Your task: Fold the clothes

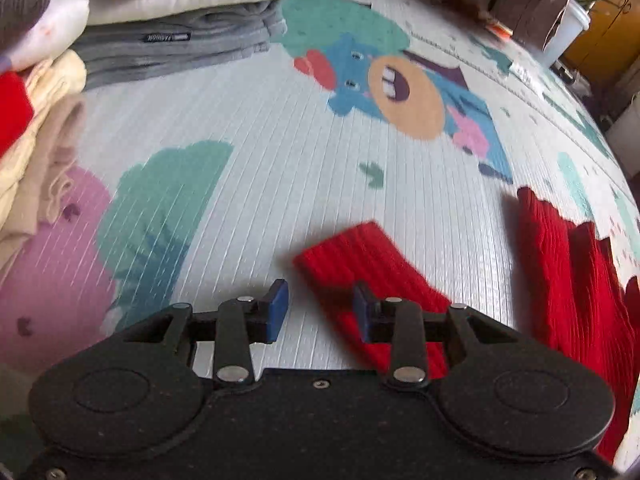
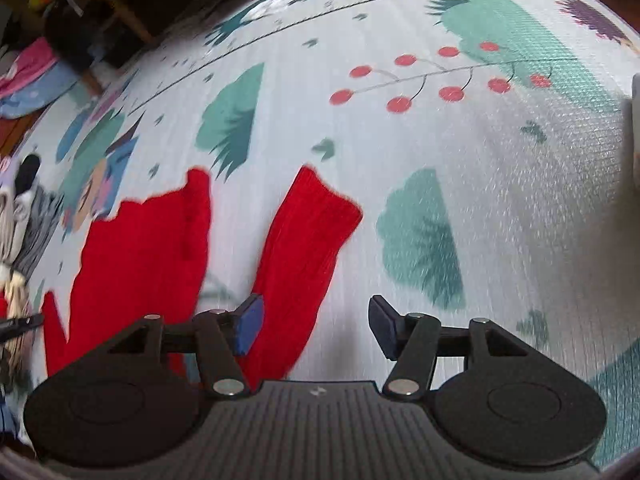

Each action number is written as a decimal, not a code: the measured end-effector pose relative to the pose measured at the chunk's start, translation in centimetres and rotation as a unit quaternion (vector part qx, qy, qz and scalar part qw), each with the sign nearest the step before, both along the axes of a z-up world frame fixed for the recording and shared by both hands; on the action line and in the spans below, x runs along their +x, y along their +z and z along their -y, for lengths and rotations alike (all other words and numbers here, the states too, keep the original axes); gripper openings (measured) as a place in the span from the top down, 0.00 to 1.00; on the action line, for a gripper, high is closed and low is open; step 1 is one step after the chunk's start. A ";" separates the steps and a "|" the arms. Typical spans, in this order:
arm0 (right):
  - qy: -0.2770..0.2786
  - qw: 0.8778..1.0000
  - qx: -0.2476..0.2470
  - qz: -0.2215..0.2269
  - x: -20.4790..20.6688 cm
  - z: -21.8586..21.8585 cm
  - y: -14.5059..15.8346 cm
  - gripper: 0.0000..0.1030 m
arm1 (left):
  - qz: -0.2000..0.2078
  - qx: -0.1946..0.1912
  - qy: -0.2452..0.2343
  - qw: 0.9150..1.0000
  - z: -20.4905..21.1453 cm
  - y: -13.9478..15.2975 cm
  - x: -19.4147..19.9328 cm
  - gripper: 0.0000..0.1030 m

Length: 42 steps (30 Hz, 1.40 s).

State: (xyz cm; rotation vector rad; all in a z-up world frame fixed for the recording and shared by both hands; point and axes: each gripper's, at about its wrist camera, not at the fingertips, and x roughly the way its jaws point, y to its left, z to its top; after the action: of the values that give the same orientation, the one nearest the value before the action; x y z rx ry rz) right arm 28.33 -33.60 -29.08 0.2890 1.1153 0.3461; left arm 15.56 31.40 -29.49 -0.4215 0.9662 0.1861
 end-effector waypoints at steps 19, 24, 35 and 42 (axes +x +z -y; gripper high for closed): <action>0.033 0.994 -0.089 0.044 3.9 -5.7 -0.7 0.51 | 0.013 0.052 -0.002 0.999 3.6 -0.1 1.8 0.79; 0.054 0.993 -0.066 0.078 1.8 -5.2 0.1 0.92 | 0.029 0.054 -0.005 0.998 3.7 0.3 1.3 0.93; -0.140 0.985 0.059 0.076 -8.8 8.9 0.5 0.92 | 0.075 0.021 0.043 0.996 1.7 2.6 -4.8 0.94; -0.147 0.988 0.015 0.037 -9.9 10.6 -2.5 0.91 | 0.054 0.027 0.065 0.996 0.6 1.2 -6.2 0.94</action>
State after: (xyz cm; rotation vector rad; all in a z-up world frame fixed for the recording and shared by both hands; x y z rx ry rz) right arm 18.39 -44.24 -31.55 0.4581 0.9786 0.1105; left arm 9.39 30.76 -28.32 -0.4404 0.8254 0.3044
